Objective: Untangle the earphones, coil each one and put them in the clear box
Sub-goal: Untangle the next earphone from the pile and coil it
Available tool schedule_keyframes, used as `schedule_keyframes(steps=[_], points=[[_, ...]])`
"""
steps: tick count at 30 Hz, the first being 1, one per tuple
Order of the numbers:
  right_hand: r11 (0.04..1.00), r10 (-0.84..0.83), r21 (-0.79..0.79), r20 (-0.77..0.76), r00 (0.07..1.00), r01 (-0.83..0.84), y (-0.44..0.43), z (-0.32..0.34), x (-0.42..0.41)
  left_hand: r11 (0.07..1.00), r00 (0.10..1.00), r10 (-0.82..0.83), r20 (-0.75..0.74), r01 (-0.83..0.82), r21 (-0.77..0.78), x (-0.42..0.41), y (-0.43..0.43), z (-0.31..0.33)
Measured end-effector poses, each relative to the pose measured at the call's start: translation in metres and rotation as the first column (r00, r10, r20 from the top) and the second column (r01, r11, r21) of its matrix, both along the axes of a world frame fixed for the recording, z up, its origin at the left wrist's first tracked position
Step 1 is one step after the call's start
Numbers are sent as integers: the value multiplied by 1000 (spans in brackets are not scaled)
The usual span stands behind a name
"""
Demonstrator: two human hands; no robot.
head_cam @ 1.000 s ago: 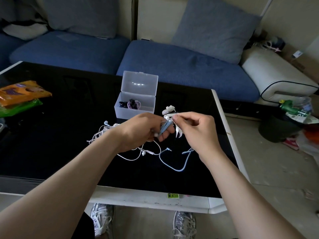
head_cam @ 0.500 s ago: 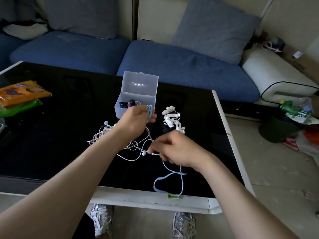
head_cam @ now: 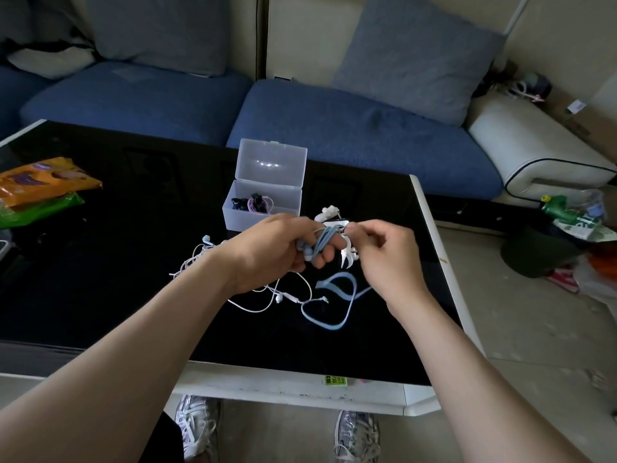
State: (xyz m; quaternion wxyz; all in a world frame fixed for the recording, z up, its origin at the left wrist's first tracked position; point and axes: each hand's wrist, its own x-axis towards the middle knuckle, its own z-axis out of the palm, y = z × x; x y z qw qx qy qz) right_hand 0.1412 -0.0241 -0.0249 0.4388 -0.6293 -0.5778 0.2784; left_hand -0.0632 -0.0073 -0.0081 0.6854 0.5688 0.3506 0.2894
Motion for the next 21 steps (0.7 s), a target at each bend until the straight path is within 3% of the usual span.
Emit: schedule_keyframes(steps=[5, 10, 13, 16, 21], points=[[907, 241, -370, 65, 968, -201, -6, -6, -18, 980, 979, 197, 45, -195, -50, 3, 1, 1], [784, 464, -450, -35, 885, -429, -18, 4, -35, 928, 928, 367, -59, -361, 95, 0, 5, -7], [840, 470, -308, 0, 883, -447, -22, 13, -42, 901, 904, 392, -171, -341, 267, -6, 9, -14], [952, 290, -72, -90, 953, -297, -19, 19, -38, 910, 889, 314, -332, -181, 374, -8, 4, -12], [959, 76, 277, -31, 997, -64, -15, 23, -24, 973, 946, 133, -294, -69, 218, -2, -1, -6]])
